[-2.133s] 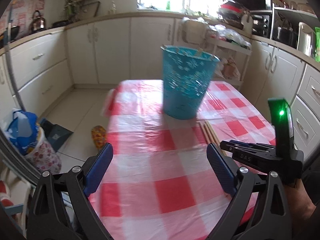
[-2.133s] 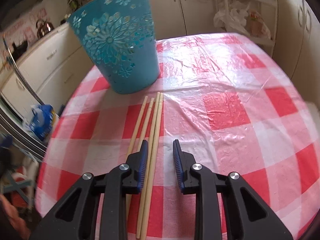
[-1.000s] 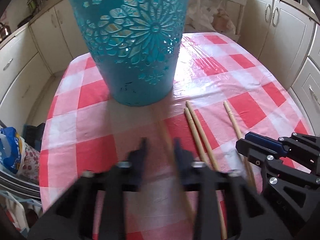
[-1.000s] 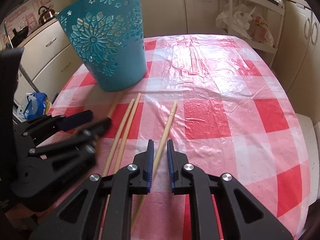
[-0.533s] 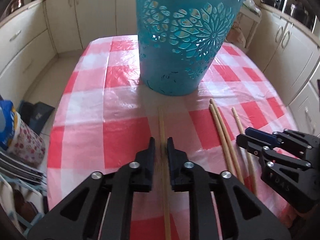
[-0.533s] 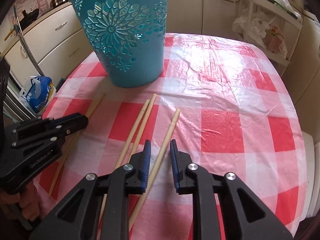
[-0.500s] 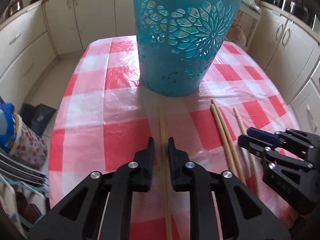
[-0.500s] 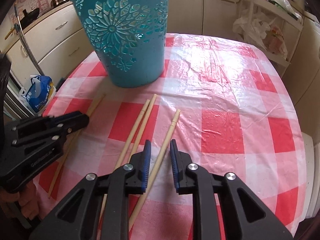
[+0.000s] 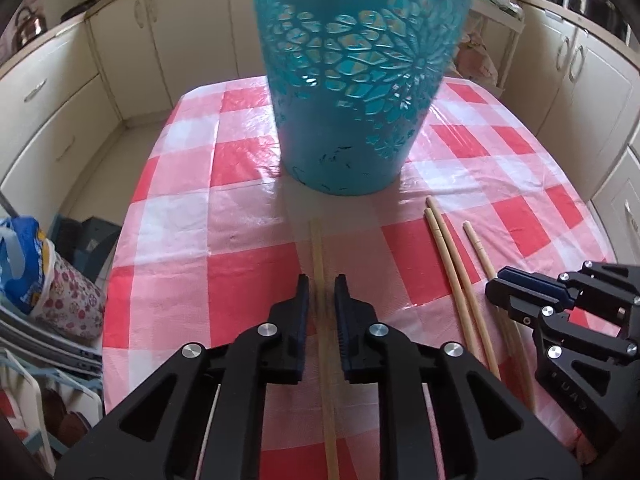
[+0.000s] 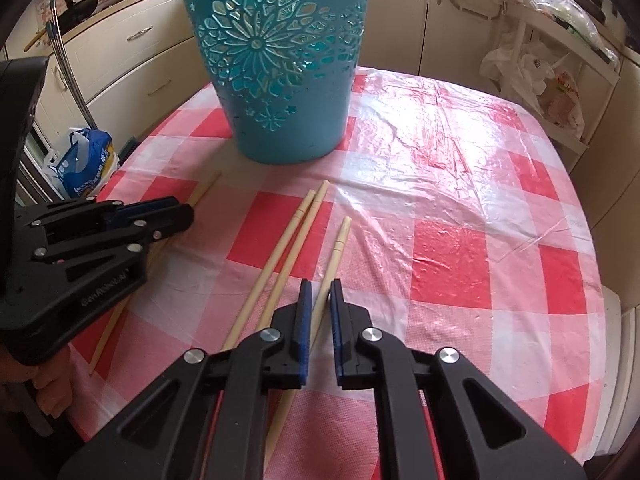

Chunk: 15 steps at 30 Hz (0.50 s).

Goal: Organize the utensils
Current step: 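Close the left tool on one wooden stick while the right tool grasps another stick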

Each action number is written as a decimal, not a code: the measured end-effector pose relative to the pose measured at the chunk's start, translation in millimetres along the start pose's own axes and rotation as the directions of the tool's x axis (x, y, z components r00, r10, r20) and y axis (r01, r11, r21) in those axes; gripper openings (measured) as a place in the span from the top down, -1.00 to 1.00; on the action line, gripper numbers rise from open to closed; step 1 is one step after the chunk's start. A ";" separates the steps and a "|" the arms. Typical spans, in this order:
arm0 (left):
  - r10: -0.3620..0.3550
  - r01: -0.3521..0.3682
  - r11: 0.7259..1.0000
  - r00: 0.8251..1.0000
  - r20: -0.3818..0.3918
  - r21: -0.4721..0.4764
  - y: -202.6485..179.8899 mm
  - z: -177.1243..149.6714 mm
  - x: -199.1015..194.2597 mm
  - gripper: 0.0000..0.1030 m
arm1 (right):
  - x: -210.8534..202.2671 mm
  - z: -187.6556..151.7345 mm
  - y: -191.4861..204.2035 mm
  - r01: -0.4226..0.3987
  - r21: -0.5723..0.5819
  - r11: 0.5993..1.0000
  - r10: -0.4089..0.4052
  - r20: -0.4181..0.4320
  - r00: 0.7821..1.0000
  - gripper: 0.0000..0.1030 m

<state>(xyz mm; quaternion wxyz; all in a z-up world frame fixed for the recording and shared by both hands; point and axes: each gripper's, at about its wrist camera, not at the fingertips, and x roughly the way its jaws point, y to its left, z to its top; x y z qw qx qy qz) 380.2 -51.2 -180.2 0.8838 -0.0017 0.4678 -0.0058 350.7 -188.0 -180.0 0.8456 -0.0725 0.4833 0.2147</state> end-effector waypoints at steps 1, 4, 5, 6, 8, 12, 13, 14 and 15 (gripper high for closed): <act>-0.008 0.008 1.000 1.000 0.000 0.005 -0.4 -0.2 -0.4 0.81 | -0.9 -0.6 0.0 -0.009 0.000 1.000 0.009 -0.002 1.000 0.82; -0.013 0.013 1.000 1.000 -0.004 -0.001 2.1 -2.2 -2.2 0.86 | -2.2 -2.5 -0.6 -0.016 0.005 1.000 0.016 -0.006 1.000 0.82; -0.010 0.010 1.000 1.000 -0.005 0.001 2.3 -2.6 -2.4 0.86 | -2.2 -2.4 -2.0 -0.023 0.013 1.000 0.023 -0.007 1.000 0.82; -0.004 0.004 1.000 1.000 -0.006 0.004 2.2 -2.5 -2.6 0.86 | -1.8 -2.4 -2.0 -0.024 0.015 1.000 0.024 -0.007 1.000 0.82; -0.001 0.001 1.000 1.000 -0.009 0.009 1.0 -2.1 -2.0 0.84 | -0.9 -2.5 0.0 -0.015 0.010 1.000 0.015 -0.002 1.000 0.82; 0.007 -0.007 0.999 1.000 -0.002 0.041 -5.5 -1.9 -1.3 0.73 | -1.2 -4.7 3.9 0.004 -0.002 1.000 -0.004 0.011 1.000 0.82; 0.005 -0.005 0.999 1.000 0.002 0.052 -7.3 -2.2 -1.2 0.75 | -1.5 -5.3 4.2 0.005 -0.001 1.000 -0.005 0.013 1.000 0.82; -0.002 0.002 0.998 1.000 0.003 0.057 -7.7 -2.5 -1.7 0.81 | -1.9 -6.1 4.1 0.002 0.004 1.000 -0.002 0.015 1.000 0.82; -0.014 0.014 0.998 1.000 0.001 0.057 -7.3 -2.9 -2.6 0.91 | -2.4 -6.7 2.0 -0.011 0.020 1.000 0.011 0.016 1.000 0.84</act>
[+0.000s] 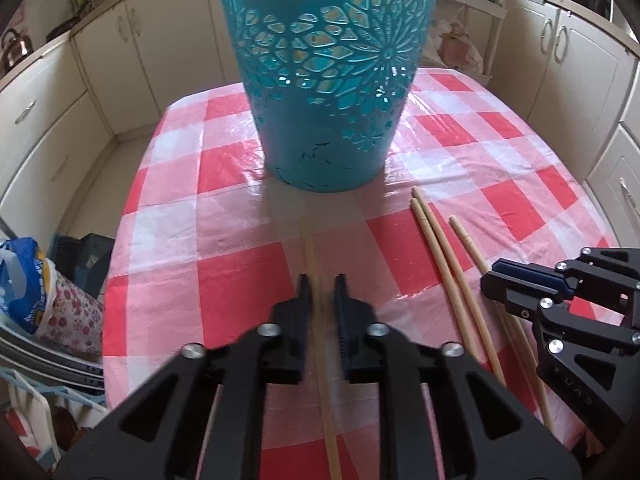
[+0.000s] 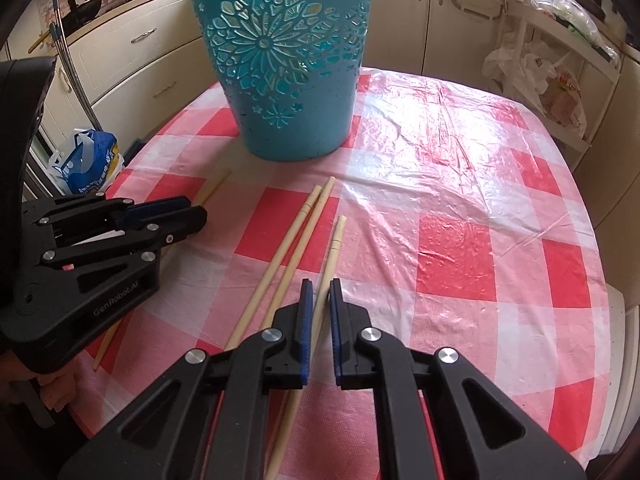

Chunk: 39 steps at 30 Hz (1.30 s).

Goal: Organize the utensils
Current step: 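Close the left tool on one wooden stick while the right tool grasps another stick, then lift the stick over the teal bin and open the left tool while the right tool carries its stick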

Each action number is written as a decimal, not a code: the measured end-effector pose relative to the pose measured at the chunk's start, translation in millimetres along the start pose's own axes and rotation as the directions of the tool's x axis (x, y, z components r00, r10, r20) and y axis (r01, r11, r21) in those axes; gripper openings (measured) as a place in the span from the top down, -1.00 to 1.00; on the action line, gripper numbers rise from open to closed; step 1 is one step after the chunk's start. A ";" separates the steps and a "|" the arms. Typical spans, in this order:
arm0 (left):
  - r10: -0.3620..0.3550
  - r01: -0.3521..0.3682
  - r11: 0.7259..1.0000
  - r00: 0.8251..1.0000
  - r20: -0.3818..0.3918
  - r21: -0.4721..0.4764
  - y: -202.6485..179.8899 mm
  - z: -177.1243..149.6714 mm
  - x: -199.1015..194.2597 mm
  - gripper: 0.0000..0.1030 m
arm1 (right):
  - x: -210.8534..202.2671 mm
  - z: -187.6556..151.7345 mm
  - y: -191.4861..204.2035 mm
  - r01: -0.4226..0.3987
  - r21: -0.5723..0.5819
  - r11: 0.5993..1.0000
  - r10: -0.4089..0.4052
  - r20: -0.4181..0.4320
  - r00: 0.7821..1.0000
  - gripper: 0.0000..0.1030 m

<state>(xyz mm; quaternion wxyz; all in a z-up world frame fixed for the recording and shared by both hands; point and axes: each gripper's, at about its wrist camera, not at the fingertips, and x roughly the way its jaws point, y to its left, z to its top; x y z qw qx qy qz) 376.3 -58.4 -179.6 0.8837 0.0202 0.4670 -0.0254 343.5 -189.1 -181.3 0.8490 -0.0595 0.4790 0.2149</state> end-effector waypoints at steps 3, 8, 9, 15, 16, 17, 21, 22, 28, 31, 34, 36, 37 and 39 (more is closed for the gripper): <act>-0.003 0.003 1.000 1.000 0.019 0.005 -0.3 -2.7 -7.0 0.91 | -1.2 -2.0 -10.5 -0.056 0.068 0.996 0.056 0.002 0.998 0.86; 0.002 -0.004 1.000 0.997 0.079 0.019 -2.2 -6.2 -28.8 0.91 | -3.2 -5.0 -21.4 -0.112 0.142 0.983 0.112 0.008 0.994 0.88; 0.001 -0.004 1.000 0.996 0.093 0.025 -3.5 -6.9 -35.4 0.91 | -4.0 -5.7 -22.6 -0.120 0.154 0.981 0.121 0.008 0.993 0.88; 0.011 -0.021 0.998 0.986 0.167 0.060 -9.3 -10.1 -63.9 0.91 | -12.5 -8.2 -28.8 -0.158 0.203 0.966 0.156 0.023 0.987 0.88; 0.011 -0.023 0.998 0.984 0.180 0.065 -11.0 -10.6 -69.4 0.91 | -14.8 -8.4 -30.8 -0.164 0.211 0.964 0.161 0.028 0.987 0.88; 0.008 -0.021 0.997 0.982 0.189 0.068 -11.5 -11.0 -73.5 0.91 | -17.1 -8.6 -32.9 -0.169 0.219 0.961 0.165 0.034 0.986 0.88; 0.004 -0.023 0.996 0.974 0.227 0.082 -13.5 -12.5 -89.3 0.91 | -23.5 -9.2 -43.4 -0.197 0.267 0.943 0.188 0.059 0.980 0.88; 0.000 -0.020 0.996 0.972 0.235 0.082 -13.6 -12.5 -92.7 0.91 | -24.2 -9.6 -46.3 -0.208 0.279 0.937 0.198 0.065 0.978 0.88; -0.003 -0.024 0.996 0.956 0.294 0.088 -16.3 -11.1 -115.6 0.91 | -27.5 -10.1 -57.4 -0.256 0.334 0.907 0.237 0.097 0.967 0.88; -0.008 -0.021 0.996 0.948 0.317 0.089 -18.3 -9.5 -125.4 0.91 | -27.3 -10.4 -59.9 -0.264 0.348 0.899 0.243 0.104 0.965 0.88; -0.021 -0.006 0.997 0.938 0.345 0.078 -14.5 -7.5 -135.7 0.91 | -27.2 -10.5 -62.6 -0.270 0.364 0.892 0.246 0.112 0.963 0.88; -0.034 0.012 0.998 0.928 0.371 0.062 -8.7 -5.0 -146.0 0.91 | -26.5 -10.6 -64.4 -0.276 0.379 0.883 0.249 0.121 0.961 0.88; -0.042 0.024 0.998 0.921 0.387 0.052 -4.8 -3.3 -151.7 0.91 | -26.2 -10.9 -65.7 -0.280 0.387 0.878 0.251 0.126 0.960 0.88; -0.057 0.048 0.998 0.906 0.419 0.030 2.8 1.9 -163.9 0.91 | -26.3 -11.5 -69.7 -0.293 0.406 0.866 0.259 0.138 0.956 0.88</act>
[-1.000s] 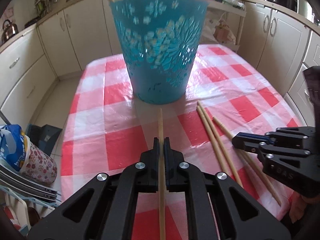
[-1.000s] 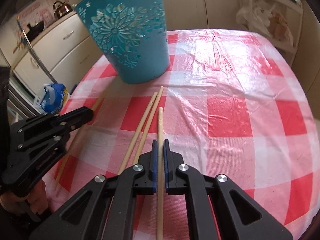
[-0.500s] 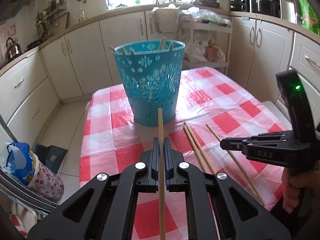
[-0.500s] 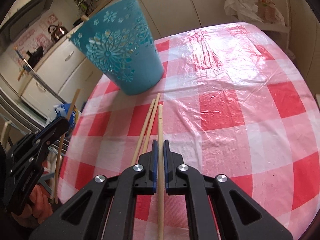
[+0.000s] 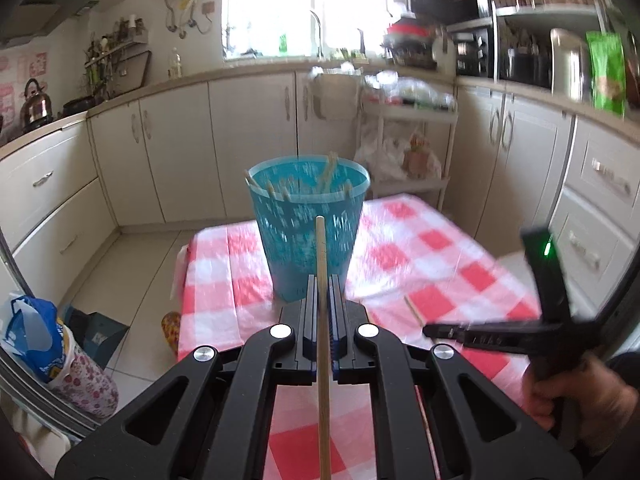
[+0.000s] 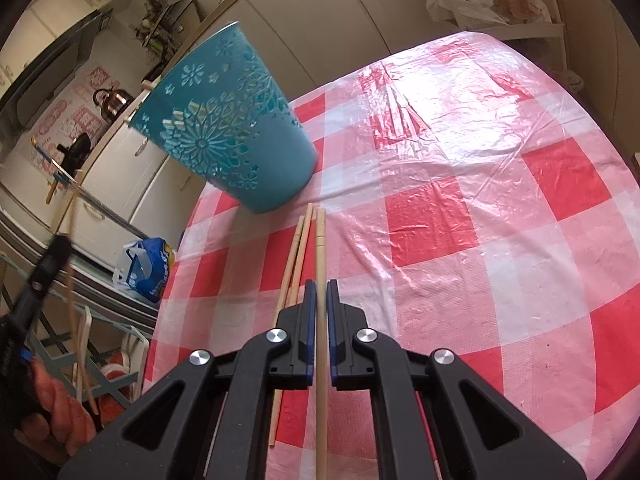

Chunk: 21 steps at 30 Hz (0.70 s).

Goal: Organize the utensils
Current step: 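Lift the stick over the teal bin and open the left tool while the right tool carries its stick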

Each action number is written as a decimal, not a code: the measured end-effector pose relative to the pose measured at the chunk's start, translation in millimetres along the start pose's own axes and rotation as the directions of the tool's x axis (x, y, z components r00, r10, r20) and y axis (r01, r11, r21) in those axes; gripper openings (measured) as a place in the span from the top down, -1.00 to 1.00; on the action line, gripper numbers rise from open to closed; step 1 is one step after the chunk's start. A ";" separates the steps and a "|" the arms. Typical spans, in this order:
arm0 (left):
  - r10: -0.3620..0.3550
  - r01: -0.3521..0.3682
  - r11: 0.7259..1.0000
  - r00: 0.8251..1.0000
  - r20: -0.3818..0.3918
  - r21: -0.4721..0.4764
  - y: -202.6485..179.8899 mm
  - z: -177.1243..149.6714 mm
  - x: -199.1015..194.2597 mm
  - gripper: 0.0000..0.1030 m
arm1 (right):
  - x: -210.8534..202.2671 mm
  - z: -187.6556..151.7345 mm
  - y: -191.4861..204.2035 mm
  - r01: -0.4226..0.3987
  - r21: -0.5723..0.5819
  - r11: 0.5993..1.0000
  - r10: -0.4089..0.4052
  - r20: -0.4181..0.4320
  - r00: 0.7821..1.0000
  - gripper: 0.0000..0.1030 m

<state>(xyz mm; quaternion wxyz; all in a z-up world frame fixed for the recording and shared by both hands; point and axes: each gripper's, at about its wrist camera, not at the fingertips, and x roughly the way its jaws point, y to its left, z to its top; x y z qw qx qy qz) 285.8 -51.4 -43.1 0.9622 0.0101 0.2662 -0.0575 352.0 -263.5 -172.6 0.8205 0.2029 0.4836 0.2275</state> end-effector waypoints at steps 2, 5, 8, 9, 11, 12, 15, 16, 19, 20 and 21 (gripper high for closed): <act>-0.018 0.019 1.000 0.999 0.042 -0.025 7.3 10.2 -9.1 0.91 | -1.4 1.4 -0.8 -0.004 0.008 1.000 0.004 0.010 1.000 0.88; -0.032 0.038 0.998 0.992 0.120 -0.052 17.5 30.1 -22.9 0.91 | -3.2 1.7 -2.2 -0.012 0.017 1.000 0.012 0.019 1.000 0.88; -0.033 0.046 0.996 0.985 0.168 -0.072 25.2 50.4 -26.6 0.91 | -5.1 2.6 -3.8 -0.017 0.029 0.999 0.016 0.030 0.999 0.88; -0.031 0.046 0.996 0.983 0.182 -0.078 27.4 56.8 -26.6 0.91 | -5.7 2.9 -4.5 -0.020 0.033 0.999 0.019 0.034 0.999 0.88; -0.029 0.047 0.995 0.978 0.204 -0.086 30.9 70.2 -23.5 0.91 | -7.3 3.3 -5.2 -0.024 0.039 0.999 0.022 0.043 0.999 0.88; -0.030 0.050 0.994 0.977 0.213 -0.092 32.7 76.2 -21.4 0.91 | -7.9 3.8 -6.1 -0.025 0.041 0.999 0.023 0.046 0.999 0.88; -0.035 0.065 0.992 0.967 0.253 -0.110 38.1 95.3 -12.5 0.91 | -8.9 4.7 -7.8 -0.032 0.050 0.998 0.029 0.056 0.998 0.88; -0.038 0.072 0.991 0.962 0.271 -0.116 40.6 103.6 -8.0 0.91 | -8.9 5.0 -7.9 -0.034 0.051 0.998 0.031 0.058 0.998 0.88; -0.043 0.090 0.984 0.955 0.293 -0.152 47.7 125.4 10.3 0.91 | -8.4 6.0 -9.2 -0.041 0.057 0.998 0.037 0.062 0.997 0.88; -0.040 0.093 0.982 0.954 0.297 -0.165 50.1 131.7 17.5 0.91 | -8.1 6.3 -9.2 -0.042 0.058 0.997 0.039 0.062 0.997 0.88; -0.038 0.094 0.980 0.954 0.299 -0.174 51.3 136.7 24.6 0.91 | -7.7 6.5 -9.2 -0.043 0.059 0.997 0.039 0.063 0.997 0.88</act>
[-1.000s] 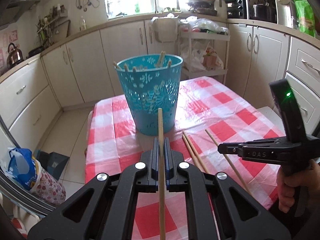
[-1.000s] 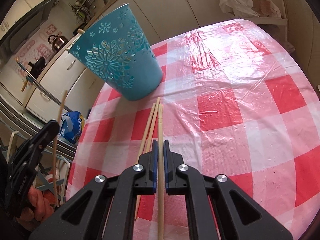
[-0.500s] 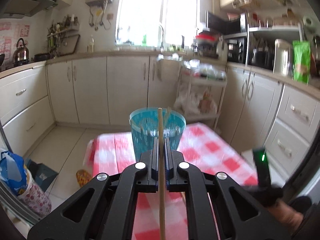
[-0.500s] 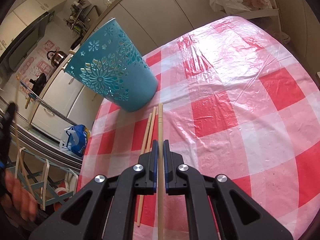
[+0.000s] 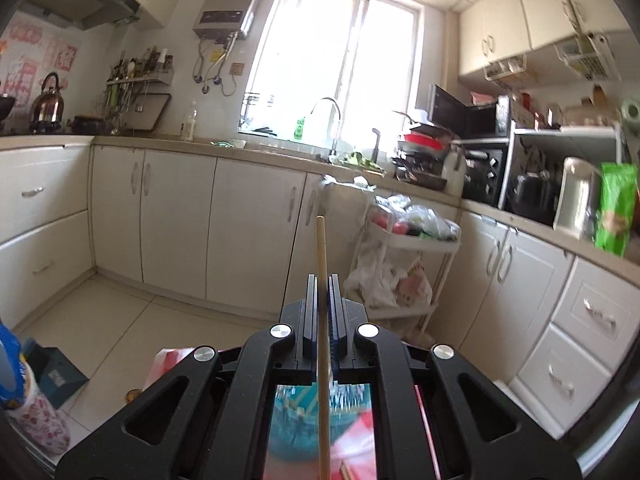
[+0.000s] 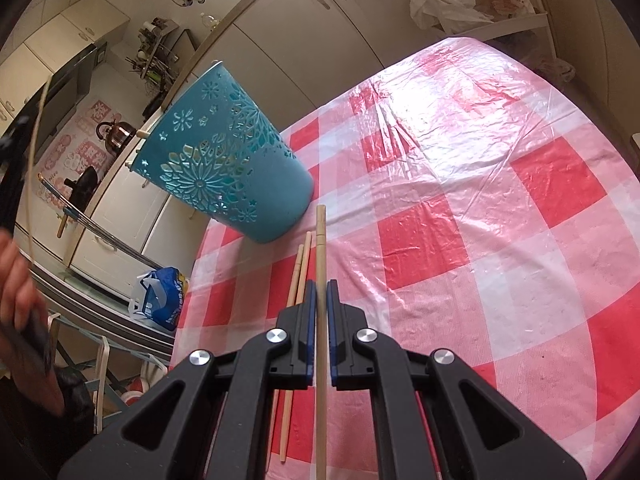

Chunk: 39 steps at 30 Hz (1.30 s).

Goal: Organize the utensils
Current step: 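Lift the stick over the teal bin and open the left tool while the right tool carries its stick, then lower the held stick into the teal bin and open the right tool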

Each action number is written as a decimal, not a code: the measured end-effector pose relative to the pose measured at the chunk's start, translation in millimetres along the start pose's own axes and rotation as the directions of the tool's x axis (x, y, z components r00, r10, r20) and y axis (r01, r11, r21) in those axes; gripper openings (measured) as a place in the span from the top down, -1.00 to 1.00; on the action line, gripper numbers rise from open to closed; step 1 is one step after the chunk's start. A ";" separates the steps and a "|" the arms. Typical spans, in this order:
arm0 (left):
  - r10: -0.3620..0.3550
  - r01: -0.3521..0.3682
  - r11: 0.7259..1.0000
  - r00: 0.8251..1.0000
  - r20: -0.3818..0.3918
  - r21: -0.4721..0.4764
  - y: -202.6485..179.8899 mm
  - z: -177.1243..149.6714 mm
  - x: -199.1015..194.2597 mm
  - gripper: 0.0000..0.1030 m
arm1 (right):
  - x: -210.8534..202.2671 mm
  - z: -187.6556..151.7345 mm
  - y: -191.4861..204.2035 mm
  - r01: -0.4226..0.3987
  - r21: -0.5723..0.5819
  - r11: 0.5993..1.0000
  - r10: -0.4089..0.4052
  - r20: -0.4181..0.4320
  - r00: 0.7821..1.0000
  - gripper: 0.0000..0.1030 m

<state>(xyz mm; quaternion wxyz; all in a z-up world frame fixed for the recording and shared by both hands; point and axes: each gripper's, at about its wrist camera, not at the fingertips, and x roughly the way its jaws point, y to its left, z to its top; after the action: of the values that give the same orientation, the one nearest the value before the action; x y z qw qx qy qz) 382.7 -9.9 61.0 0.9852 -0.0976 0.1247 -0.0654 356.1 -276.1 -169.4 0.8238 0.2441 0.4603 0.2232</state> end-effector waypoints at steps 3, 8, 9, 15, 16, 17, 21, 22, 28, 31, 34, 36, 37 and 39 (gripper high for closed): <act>0.001 -0.001 0.999 1.000 0.004 -0.044 5.7 7.5 30.3 0.91 | 1.0 0.9 -0.9 -0.002 0.006 1.000 0.002 0.003 1.000 0.88; 0.022 -0.021 0.996 1.000 0.015 -0.082 9.6 9.5 71.9 0.91 | 2.4 3.1 -2.4 -0.013 0.019 1.000 0.013 0.007 1.000 0.88; 0.028 -0.025 0.996 0.999 0.024 -0.087 10.0 10.6 78.1 0.91 | 3.2 3.4 -2.2 -0.015 0.019 1.000 0.015 0.006 1.000 0.88; 0.086 -0.079 0.990 0.995 0.053 -0.120 11.5 7.8 113.1 0.91 | 7.6 3.3 -1.0 -0.022 0.019 1.000 0.022 -0.002 1.000 0.88; 0.093 -0.088 0.989 0.995 0.045 -0.116 11.2 5.3 119.6 0.91 | 8.5 3.2 -1.1 -0.022 0.020 1.000 0.023 -0.004 1.000 0.88; 0.101 -0.096 0.989 0.994 0.037 -0.109 11.0 2.5 127.3 0.91 | 9.4 3.3 -0.9 -0.022 0.019 1.000 0.022 -0.005 1.000 0.88; 0.109 -0.109 0.992 0.994 -0.008 -0.068 9.0 -8.9 142.2 0.91 | 12.2 3.8 -1.3 -0.022 0.023 0.999 0.023 -0.010 1.000 0.88; 0.110 -0.110 0.992 0.994 -0.013 -0.063 8.6 -12.0 140.8 0.91 | 12.4 3.9 -1.4 -0.023 0.024 0.999 0.023 -0.010 1.000 0.88; 0.115 -0.117 0.993 0.990 -0.077 -0.014 6.4 -31.1 142.5 0.91 | 11.3 3.7 -0.6 -0.021 0.021 1.000 0.022 -0.006 1.000 0.88; 0.119 -0.118 0.993 0.987 -0.108 0.008 8.2 -37.8 136.6 0.89 | 10.1 4.2 -0.6 -0.021 0.023 1.000 0.021 0.001 1.000 0.88; 0.122 -0.122 0.992 0.986 -0.116 0.010 14.1 -41.1 120.6 0.63 | 7.1 4.7 2.0 -0.028 0.015 0.999 0.028 0.013 1.000 0.88; 0.135 -0.135 0.991 0.985 -0.104 0.001 20.9 -41.4 104.1 0.32 | 4.6 5.4 3.0 -0.034 0.013 0.999 0.034 0.025 0.999 0.88; 0.138 -0.139 0.990 0.986 -0.097 -0.005 23.3 -41.8 96.2 0.20 | 3.4 5.8 3.7 -0.037 0.013 0.999 0.037 0.031 0.999 0.88; 0.145 -0.148 0.989 0.986 -0.083 -0.020 31.0 -43.5 74.0 0.13 | -2.1 7.8 5.8 -0.048 0.011 0.999 0.048 0.058 0.997 0.88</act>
<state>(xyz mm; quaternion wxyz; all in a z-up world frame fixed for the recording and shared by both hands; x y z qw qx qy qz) 445.7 1.3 -4.1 0.9801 -0.0984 0.1724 0.0050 361.0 -274.4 -160.9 0.8297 0.2664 0.4317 0.2330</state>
